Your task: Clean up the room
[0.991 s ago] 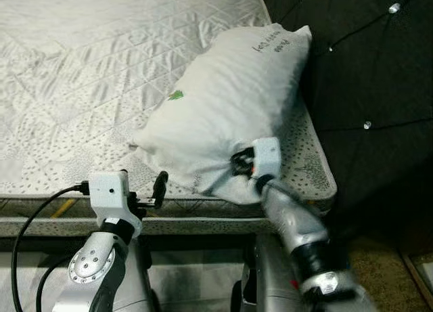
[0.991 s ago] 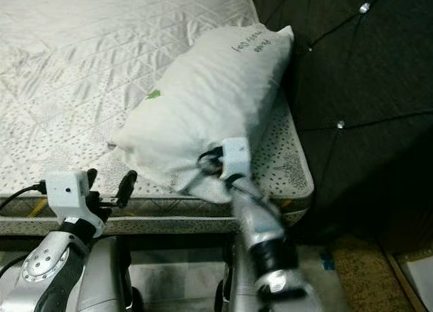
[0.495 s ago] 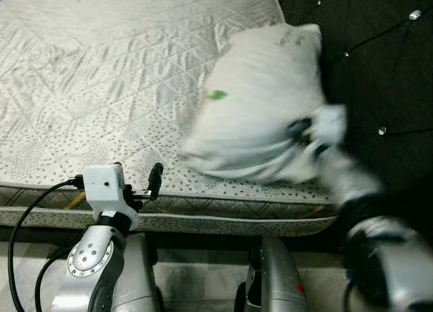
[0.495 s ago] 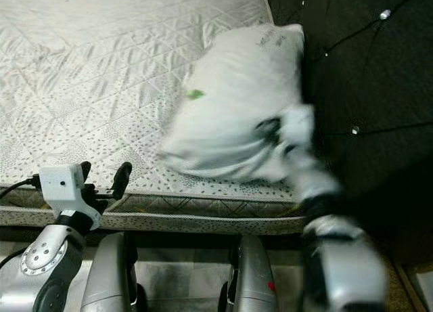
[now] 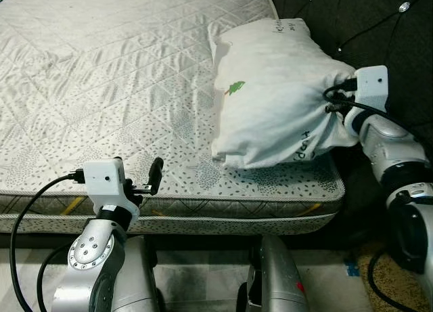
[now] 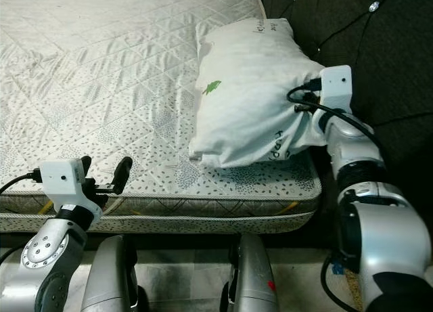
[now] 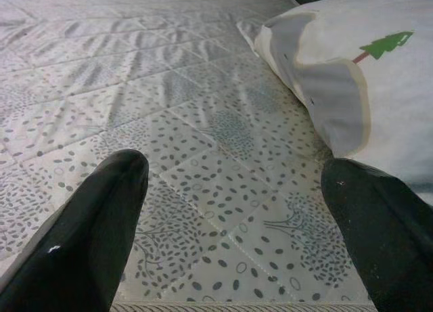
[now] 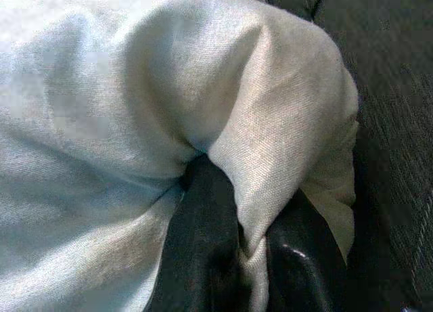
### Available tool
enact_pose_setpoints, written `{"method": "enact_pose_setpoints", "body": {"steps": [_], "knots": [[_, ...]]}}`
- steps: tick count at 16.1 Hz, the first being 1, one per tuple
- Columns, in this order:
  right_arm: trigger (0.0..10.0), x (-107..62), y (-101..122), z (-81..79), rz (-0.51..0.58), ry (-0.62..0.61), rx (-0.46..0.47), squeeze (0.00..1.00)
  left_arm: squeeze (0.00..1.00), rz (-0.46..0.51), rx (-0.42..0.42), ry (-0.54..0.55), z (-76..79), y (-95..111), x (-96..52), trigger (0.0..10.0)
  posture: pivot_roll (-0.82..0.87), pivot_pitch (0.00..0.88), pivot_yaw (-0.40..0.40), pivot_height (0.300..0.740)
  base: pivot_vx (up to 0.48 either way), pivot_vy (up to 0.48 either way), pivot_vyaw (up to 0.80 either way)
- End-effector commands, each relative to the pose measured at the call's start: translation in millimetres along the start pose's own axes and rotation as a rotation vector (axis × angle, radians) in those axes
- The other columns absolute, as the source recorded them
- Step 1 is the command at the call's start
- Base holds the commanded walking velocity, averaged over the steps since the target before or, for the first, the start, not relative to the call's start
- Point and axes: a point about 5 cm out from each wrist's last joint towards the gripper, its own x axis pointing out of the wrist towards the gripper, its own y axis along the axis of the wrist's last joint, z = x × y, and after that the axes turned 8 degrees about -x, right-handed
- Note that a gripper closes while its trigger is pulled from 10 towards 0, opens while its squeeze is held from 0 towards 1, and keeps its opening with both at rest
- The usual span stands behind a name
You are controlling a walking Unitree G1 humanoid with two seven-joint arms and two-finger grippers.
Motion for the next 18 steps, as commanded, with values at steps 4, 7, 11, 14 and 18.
{"method": "enact_pose_setpoints", "body": {"steps": [4, 7, 11, 14, 18], "knots": [[0.0, -12.8, -12, 28.8, 0.073, -0.100, 0.123, 0.00, 0.00, -0.022, 0.004, 0.006, -1.0, -6, -2.4, 10.0, 0.04, 0.113, -0.036, 0.552, 0.000, 0.000, 0.00], [0.0, -38.1, -74, 24.0, 0.045, -0.181, 0.269, 0.00, 0.00, -0.034, 0.011, -0.009, -2.8, -7, -1.8, 10.0, 0.02, 0.118, -0.009, 0.552, 0.000, 0.000, 0.00], [0.0, -75.8, -104, 1.2, 0.047, -0.252, 0.314, 0.00, 0.00, -0.037, 0.011, -0.025, -1.5, -7, 3.1, 10.0, -0.01, 0.117, 0.003, 0.552, 0.000, 0.000, 0.00], [0.0, -104.1, -110, -17.7, 0.039, -0.222, 0.322, 0.00, 0.00, -0.049, 0.006, -0.043, 1.1, -11, 3.8, 10.0, -0.04, 0.116, 0.009, 0.552, 0.000, 0.000, 0.00], [0.0, -142.3, -116, -35.8, -0.004, -0.176, 0.311, 0.00, 0.00, -0.053, -0.006, -0.061, 5.8, -14, 7.7, 10.0, -0.07, 0.118, 0.013, 0.552, 0.000, 0.000, 0.00]]}}
